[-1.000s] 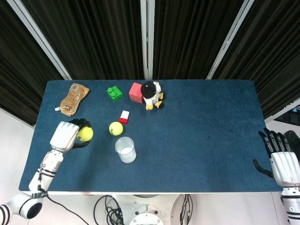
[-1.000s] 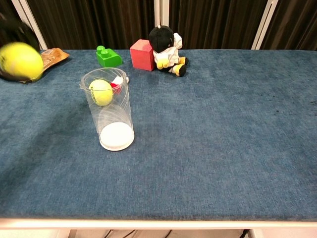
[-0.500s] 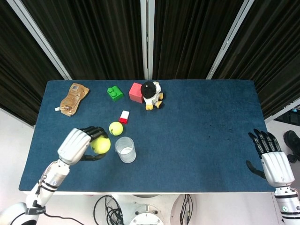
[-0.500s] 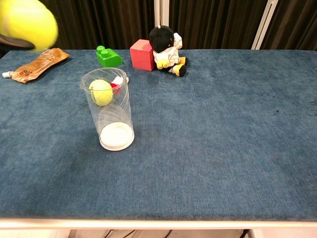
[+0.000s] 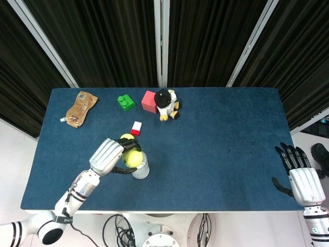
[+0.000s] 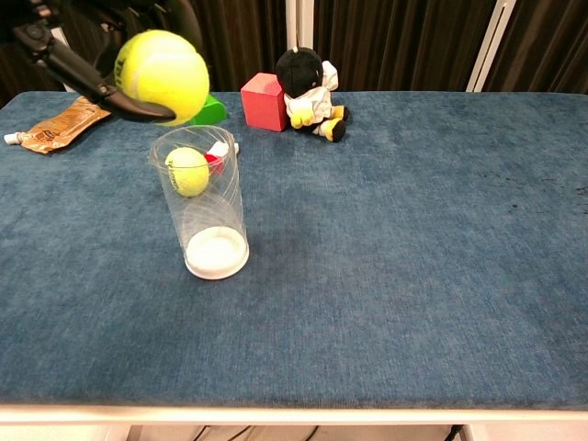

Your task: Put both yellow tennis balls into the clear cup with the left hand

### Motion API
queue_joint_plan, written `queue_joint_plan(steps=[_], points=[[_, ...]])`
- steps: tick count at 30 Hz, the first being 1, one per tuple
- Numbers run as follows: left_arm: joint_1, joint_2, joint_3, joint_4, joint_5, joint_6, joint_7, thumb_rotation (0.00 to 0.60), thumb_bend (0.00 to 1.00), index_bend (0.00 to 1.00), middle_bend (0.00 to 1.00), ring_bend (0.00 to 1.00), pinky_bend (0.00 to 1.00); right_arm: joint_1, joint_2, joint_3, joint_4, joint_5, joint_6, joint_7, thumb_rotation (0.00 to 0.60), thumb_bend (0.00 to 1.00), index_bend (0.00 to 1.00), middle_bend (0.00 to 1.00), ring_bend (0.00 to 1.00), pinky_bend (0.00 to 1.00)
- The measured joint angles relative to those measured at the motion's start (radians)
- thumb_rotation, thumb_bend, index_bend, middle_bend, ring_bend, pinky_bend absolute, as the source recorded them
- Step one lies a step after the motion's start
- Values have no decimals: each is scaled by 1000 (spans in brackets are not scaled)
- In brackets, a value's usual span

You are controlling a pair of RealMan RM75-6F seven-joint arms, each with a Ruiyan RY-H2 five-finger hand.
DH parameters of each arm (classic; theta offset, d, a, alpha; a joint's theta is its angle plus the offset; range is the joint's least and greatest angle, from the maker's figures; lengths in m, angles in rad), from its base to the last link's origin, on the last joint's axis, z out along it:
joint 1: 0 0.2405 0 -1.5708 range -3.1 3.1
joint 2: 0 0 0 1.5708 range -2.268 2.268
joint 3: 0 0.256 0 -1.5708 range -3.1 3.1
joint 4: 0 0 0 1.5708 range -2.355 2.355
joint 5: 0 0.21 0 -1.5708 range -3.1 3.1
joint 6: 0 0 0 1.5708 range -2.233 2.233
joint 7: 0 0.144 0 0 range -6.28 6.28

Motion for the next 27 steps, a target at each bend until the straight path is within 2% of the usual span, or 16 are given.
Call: queue_joint_plan(steps=[6,17,20,24,27], points=[[-30,-41,-13,35,-29,-20,-5,600,210,515,472,486,692,-2,6,1,-5,3,5,4,600,207,0,0,0,0],[-37,-73,7,88,-47,-23,-13,600,208,508,445,456,676,-2,4,3,3,7,5,18,600,207,0,0,0,0],[-39,-73,14,100,-50,-29,-17,600,208,456,388,413,658,-2,5,1,4,6,5,31,600,206,0,0,0,0],[-42,-71,27,110,-39,-39,-45,600,197,307,266,287,566,-3,9,1,7,6,7,41,600,206,0,0,0,0],[-45,-70,35,123,-18,-41,-71,600,186,275,244,226,482,-5,10,2,9,6,12,49,600,206,0,0,0,0]])
